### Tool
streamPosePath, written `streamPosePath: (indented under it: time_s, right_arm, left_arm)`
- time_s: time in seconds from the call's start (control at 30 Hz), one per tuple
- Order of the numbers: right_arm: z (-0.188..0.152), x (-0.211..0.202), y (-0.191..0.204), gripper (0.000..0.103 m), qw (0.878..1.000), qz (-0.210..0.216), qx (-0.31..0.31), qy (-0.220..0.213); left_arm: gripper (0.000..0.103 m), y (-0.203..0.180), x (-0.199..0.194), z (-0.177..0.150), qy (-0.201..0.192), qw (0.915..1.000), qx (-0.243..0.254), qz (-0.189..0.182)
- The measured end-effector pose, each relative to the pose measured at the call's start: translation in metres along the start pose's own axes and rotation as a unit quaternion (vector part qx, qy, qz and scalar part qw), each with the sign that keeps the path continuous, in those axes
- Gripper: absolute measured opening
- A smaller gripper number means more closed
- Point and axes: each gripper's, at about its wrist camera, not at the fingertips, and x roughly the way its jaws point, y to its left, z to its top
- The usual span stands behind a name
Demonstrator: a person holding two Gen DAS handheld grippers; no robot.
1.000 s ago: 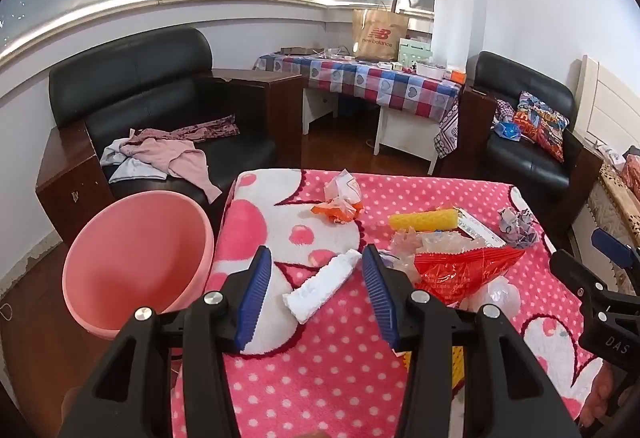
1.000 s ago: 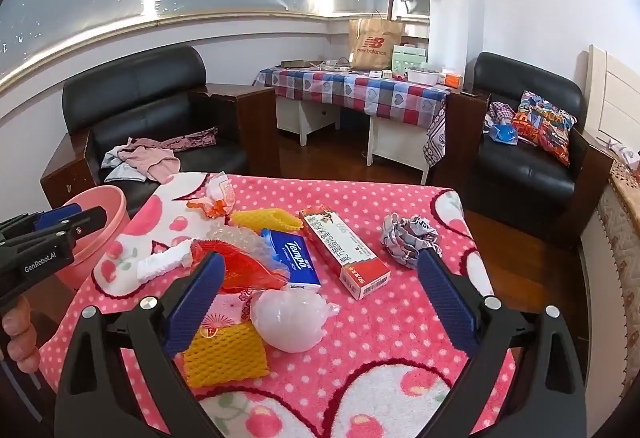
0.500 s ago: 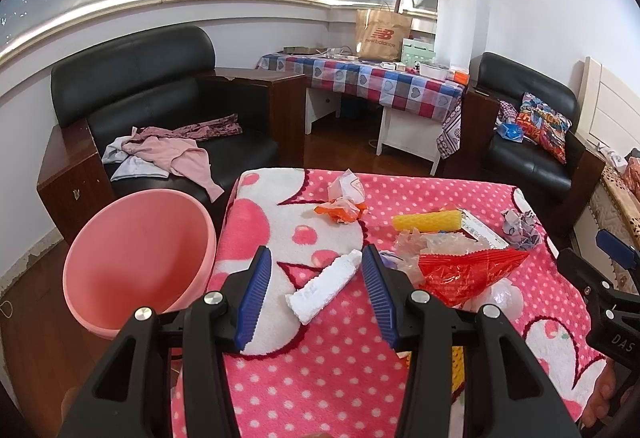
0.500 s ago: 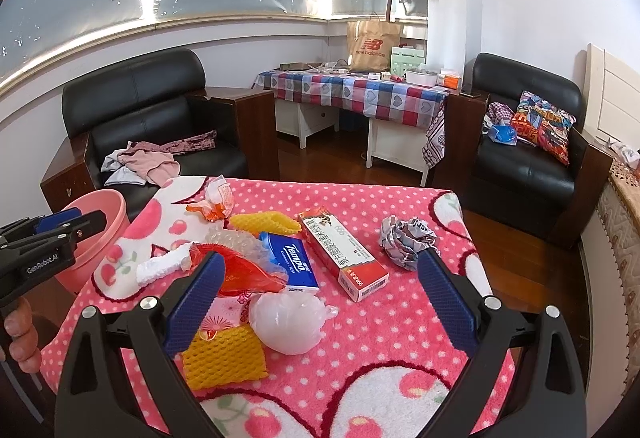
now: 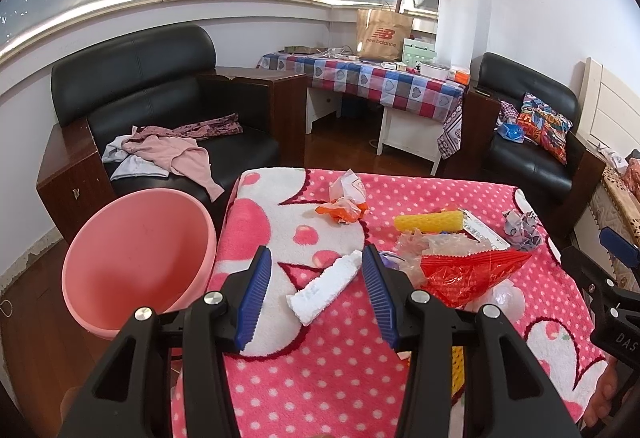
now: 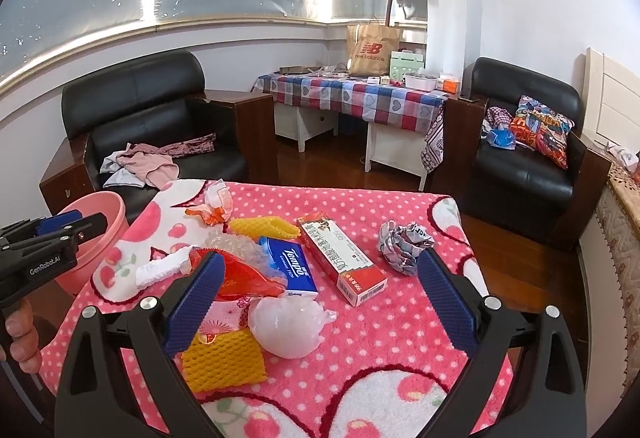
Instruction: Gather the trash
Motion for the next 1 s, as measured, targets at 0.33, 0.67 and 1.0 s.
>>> streamPosePath:
  time_s: [0.33,0.67,1.0]
  right_arm:
    - [-0.002,0.002,-0.004,0.097,1.0,-0.003,0.002,0.0]
    - [-0.007,0.002,-0.012,0.097,1.0,-0.005,0.01,-0.001]
    - [-0.018,0.006,-0.027,0.097,1.0,-0.001,0.02,0.008]
  left_arm:
    - [0.047,0.0,0.001,-0.001,0.0,1.0,0.0,0.0]
    - [0.047,0.015,0.018,-0.012,0.011,0.9997,-0.014,-0.018]
    - [0.05,0.013,0.036,-0.022,0.04,0.9967,-0.031,-0.064]
